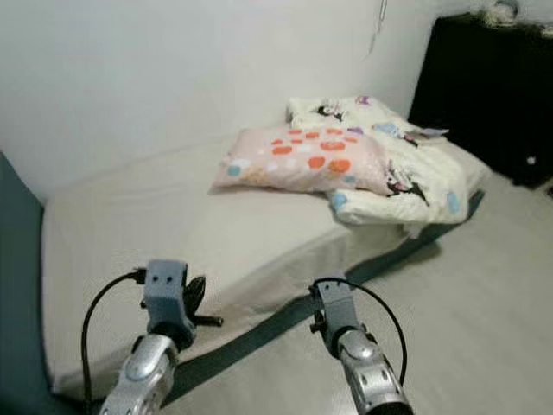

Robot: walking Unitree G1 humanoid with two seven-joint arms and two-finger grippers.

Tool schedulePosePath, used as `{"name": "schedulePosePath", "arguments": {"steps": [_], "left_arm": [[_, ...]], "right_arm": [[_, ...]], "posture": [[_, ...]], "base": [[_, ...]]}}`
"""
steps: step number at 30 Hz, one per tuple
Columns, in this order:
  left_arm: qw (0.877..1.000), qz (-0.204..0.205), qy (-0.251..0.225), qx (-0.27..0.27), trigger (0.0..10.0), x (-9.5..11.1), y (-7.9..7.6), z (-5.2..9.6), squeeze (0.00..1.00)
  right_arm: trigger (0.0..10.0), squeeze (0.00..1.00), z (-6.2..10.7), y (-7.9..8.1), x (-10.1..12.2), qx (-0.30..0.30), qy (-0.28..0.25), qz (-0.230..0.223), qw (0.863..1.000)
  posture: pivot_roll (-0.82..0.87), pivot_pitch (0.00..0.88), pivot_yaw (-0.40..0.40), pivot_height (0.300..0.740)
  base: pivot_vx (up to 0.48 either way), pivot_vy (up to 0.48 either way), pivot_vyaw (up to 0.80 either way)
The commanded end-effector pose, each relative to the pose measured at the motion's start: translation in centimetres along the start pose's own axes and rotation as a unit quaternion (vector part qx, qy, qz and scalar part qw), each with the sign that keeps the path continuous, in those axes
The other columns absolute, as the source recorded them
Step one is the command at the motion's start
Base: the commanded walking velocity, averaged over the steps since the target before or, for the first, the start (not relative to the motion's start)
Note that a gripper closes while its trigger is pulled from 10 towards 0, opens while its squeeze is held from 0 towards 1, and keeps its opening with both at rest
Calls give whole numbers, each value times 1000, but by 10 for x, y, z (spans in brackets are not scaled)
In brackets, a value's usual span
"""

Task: Clean up the room

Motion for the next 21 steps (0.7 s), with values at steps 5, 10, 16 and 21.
{"name": "schedulePosePath", "arguments": {"steps": [5, 10, 16, 21], "left_arm": [[1000, 4, 10, 9, 10000, -5, 4, 3, 0], [1000, 4, 9, 9, 10000, -4, 3, 3, 0], [1000, 4, 8, 8, 10000, -3, 2, 3, 0], [1000, 5, 8, 8, 10000, -3, 2, 3, 0]], "right_arm": [[10000, 0, -1, 5, 2, 8, -5, 3, 1000], [10000, 0, -1, 7, 1, 11, -3, 14, 1000], [10000, 0, -1, 8, 1, 15, -3, 19, 1000], [10000, 0, -1, 8, 2, 16, -2, 20, 1000]], "posture": [[-66, 89, -1, 740], [-66, 90, -1, 740], [-67, 91, 0, 740], [-67, 93, 2, 740]], "base": [[266, 0, 0], [263, 0, 0], [257, 0, 0], [255, 0, 0]]}}
Point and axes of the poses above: a point about 5 cm out from each wrist's last joint towards the gripper, its own z axis pointing back from the gripper into the wrist, its own x axis along the axis of the wrist's last joint, y = z × x, the point moved 2 cm from there along -z, pointing out of the wrist towards the gripper, and after that the axes turned 12 degrees about -z, right-handed, at the moved point
